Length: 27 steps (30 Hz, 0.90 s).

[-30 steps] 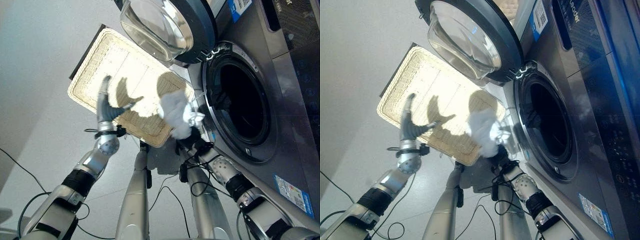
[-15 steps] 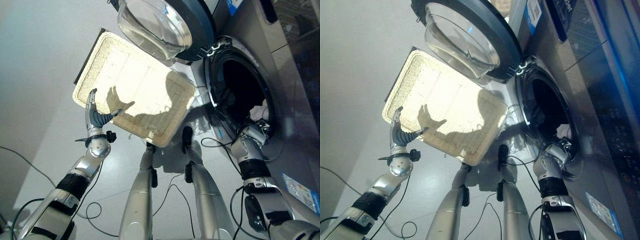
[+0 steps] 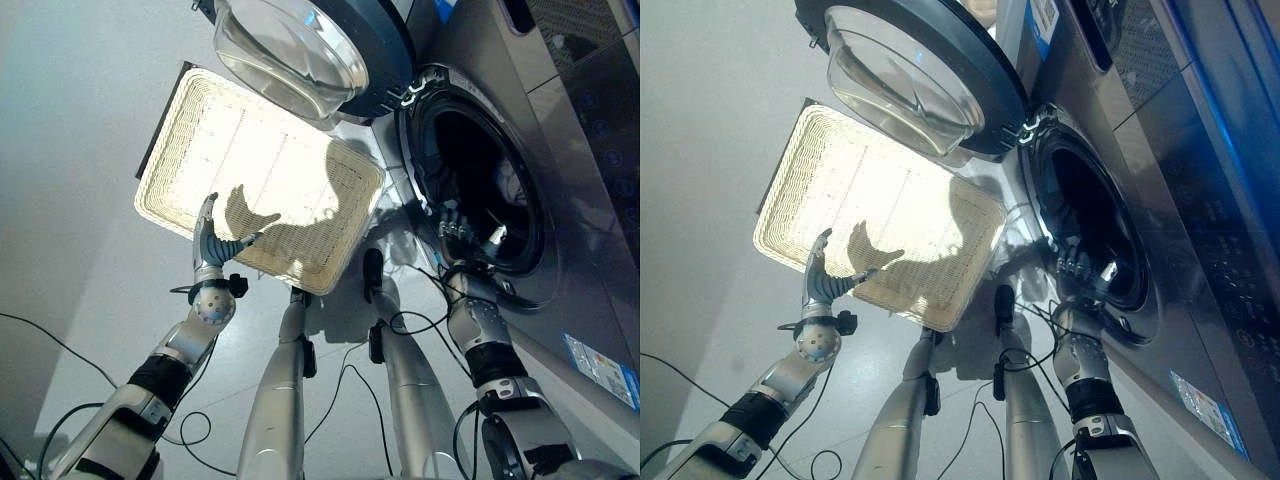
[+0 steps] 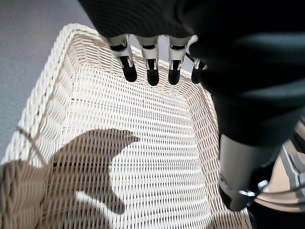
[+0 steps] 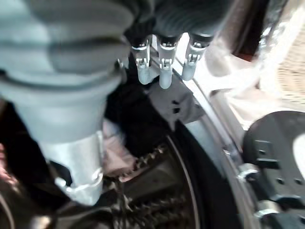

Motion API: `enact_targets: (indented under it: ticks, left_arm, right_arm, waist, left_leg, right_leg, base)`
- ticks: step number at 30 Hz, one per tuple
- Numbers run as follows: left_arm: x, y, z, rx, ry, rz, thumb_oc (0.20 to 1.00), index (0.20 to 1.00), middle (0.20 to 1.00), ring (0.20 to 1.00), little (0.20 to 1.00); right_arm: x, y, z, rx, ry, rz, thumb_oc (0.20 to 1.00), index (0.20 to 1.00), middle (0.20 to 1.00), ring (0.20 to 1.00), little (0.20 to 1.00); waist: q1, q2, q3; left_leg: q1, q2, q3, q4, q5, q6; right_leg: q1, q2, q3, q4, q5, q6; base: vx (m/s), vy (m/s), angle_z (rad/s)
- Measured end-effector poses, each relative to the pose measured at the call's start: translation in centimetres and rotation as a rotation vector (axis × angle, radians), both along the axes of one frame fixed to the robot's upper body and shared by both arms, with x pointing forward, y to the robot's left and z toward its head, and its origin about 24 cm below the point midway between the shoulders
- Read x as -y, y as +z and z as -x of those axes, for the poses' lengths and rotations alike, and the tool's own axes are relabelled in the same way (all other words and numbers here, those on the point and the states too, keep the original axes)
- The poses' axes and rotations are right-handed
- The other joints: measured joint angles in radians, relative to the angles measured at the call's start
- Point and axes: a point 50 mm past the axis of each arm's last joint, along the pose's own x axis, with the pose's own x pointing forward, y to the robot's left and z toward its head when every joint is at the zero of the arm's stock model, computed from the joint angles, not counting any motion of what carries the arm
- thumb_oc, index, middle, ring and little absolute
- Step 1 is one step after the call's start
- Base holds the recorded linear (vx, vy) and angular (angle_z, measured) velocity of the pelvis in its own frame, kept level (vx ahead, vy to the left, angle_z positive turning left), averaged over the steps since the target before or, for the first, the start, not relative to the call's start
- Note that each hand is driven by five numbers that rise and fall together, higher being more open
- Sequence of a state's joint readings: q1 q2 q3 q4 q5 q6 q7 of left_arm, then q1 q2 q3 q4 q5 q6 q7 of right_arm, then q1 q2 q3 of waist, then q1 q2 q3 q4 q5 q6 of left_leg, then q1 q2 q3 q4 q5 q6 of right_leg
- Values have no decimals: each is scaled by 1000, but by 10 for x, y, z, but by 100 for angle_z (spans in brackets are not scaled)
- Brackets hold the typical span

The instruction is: Put the clothes into the washing machine.

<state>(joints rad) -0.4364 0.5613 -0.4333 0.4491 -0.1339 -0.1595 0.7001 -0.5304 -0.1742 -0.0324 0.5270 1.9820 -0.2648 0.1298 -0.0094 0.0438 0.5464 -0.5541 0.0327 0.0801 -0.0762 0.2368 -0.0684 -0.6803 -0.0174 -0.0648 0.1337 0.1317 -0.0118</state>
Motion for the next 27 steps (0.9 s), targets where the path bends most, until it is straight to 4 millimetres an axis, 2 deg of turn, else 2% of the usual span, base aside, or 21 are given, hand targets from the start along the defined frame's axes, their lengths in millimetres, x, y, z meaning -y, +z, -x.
enact_targets:
  ticks: [3, 4, 9, 12, 16, 19, 23, 25, 27]
  left_arm:
    - [-1, -2, 0, -12, -3, 0, 1000, 1000, 1000, 1000, 1000]
    - [-2, -3, 0, -24, -12, 3, 1000, 1000, 1000, 1000, 1000]
    - [-4, -4, 0, -44, -28, 2, 1000, 1000, 1000, 1000, 1000]
    - [-6, -7, -1, -66, -35, -4, 1000, 1000, 1000, 1000, 1000]
    - [-8, -12, -1, -105, -47, 24, 1000, 1000, 1000, 1000, 1000]
    - [-8, -25, -1, -185, -86, 185, 1000, 1000, 1000, 1000, 1000]
    - [-6, -58, 13, -310, -162, 422, 1000, 1000, 1000, 1000, 1000]
    - [-7, -89, 30, -388, -173, 623, 1000, 1000, 1000, 1000, 1000]
    - [-6, -114, 45, -439, -151, 785, 1000, 1000, 1000, 1000, 1000]
  right_arm:
    - [4, 7, -1, 66, -17, 37, 1000, 1000, 1000, 1000, 1000]
    - [10, 13, -1, 125, -51, 65, 1000, 1000, 1000, 1000, 1000]
    - [34, 18, 1, 190, -155, 150, 1000, 1000, 1000, 1000, 1000]
    - [42, 20, 4, 232, -183, 183, 1000, 1000, 1000, 1000, 1000]
    - [47, 8, 2, 134, -176, 240, 1000, 1000, 1000, 1000, 1000]
    - [43, -17, 5, -99, -64, 599, 1000, 1000, 1000, 1000, 1000]
    - [30, -45, 18, -259, 96, 1006, 1000, 1000, 1000, 1000, 1000]
    - [26, -68, 27, -366, 207, 1270, 1000, 1000, 1000, 1000, 1000]
    - [21, -86, 38, -415, 333, 1505, 1000, 1000, 1000, 1000, 1000]
  waist:
    - [4, 1, 0]
    - [3, 1, 0]
    - [10, 2, 0]
    - [22, 2, 0]
    - [24, 2, 0]
    - [24, 3, 0]
    - [27, 3, 0]
    - [28, 3, 0]
    - [28, 3, 0]
  left_leg:
    - [1, -1, -4, 0, 1, 1]
    - [3, -1, -7, 0, 1, 1]
    - [7, 0, -31, 0, 4, 5]
    - [10, 1, -32, 0, 6, 7]
    - [27, 1, -38, -4, 7, 8]
    - [58, 0, -53, -10, 7, 8]
    - [110, 1, -64, -10, -1, -1]
    - [164, 0, -69, -10, -9, -10]
    - [217, 2, -77, -10, -19, -5]
  right_leg:
    - [3, -1, -4, 0, 0, 0]
    - [7, -2, -7, 0, 0, 0]
    - [28, -4, -30, -13, 0, 0]
    - [32, -3, -31, -14, 0, 0]
    - [54, -3, -38, -22, 0, 0]
    - [95, -3, -53, -37, 0, 0]
    - [162, -3, -64, -61, -1, -1]
    - [227, -3, -69, -75, -2, 0]
    - [290, -2, -76, -90, -5, 1]
  base:
    - [-16, 13, 4]
    - [-15, 17, 6]
    - [-28, -3, 11]
    - [-43, -3, 1]
    - [-55, 20, 4]
    - [-80, -14, 11]
    - [-72, -9, 9]
    - [-73, -21, 7]
    - [-20, -49, 10]
